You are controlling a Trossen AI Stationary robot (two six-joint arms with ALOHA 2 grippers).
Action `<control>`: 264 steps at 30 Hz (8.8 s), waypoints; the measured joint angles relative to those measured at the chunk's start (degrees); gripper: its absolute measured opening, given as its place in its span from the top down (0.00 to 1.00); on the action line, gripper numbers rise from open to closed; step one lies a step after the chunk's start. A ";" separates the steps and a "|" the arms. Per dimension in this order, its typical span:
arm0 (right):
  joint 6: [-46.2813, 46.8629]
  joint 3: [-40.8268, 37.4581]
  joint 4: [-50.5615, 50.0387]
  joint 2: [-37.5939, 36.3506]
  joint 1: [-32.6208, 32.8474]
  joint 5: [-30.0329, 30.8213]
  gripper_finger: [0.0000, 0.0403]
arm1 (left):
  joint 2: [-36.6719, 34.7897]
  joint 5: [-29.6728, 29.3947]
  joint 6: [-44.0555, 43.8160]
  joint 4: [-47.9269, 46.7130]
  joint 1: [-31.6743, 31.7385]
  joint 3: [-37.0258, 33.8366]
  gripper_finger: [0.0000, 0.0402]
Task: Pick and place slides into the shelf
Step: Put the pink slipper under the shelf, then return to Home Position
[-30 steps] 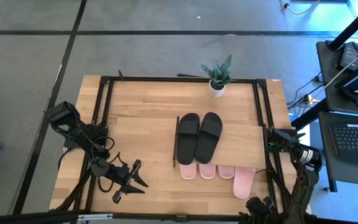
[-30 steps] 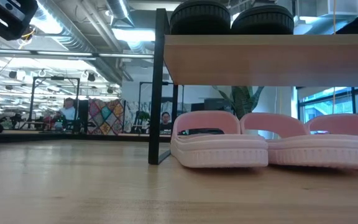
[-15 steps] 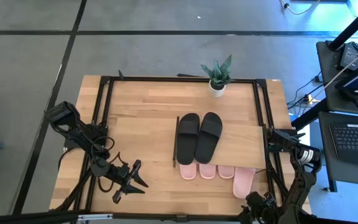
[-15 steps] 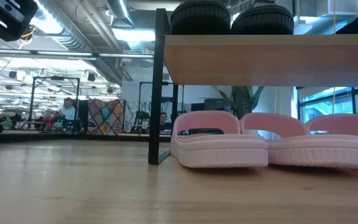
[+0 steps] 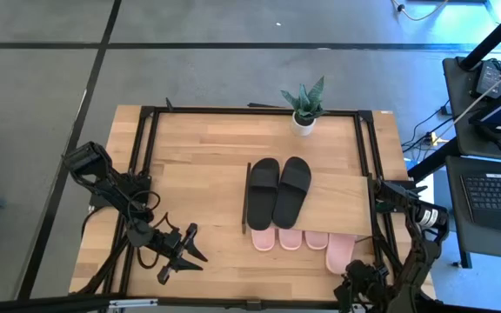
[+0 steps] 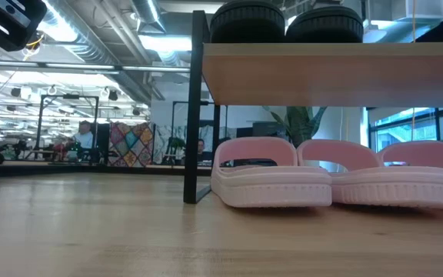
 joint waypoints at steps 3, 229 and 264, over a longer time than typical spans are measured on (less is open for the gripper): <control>-0.01 -1.01 0.31 -0.01 -0.35 0.02 0.50 | 0.00 0.00 0.00 0.00 0.00 0.00 0.72; -137.37 4.83 50.75 -35.12 -68.12 -0.29 0.50 | -26.94 35.28 15.27 -38.13 44.93 17.53 0.72; -128.18 -41.12 41.01 -113.48 -68.39 0.57 0.50 | -82.24 22.91 19.44 -87.24 46.51 11.40 0.72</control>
